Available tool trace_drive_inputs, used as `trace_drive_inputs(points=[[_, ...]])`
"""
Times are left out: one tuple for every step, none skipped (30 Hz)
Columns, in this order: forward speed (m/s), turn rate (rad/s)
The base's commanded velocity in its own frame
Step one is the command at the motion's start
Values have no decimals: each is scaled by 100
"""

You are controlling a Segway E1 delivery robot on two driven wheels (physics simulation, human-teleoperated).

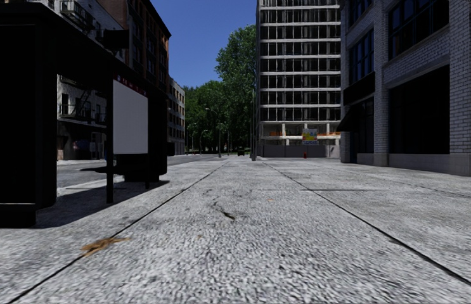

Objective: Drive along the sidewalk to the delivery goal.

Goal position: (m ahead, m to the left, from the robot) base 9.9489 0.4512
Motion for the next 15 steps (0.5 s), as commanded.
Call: trace_drive_inputs(points=[[200,0],[200,0],[200,0],[200,0],[200,0],[200,0],[200,0],[200,0],[200,2],[200,6],[200,8],[200,13],[200,13],[200,20],[200,30]])
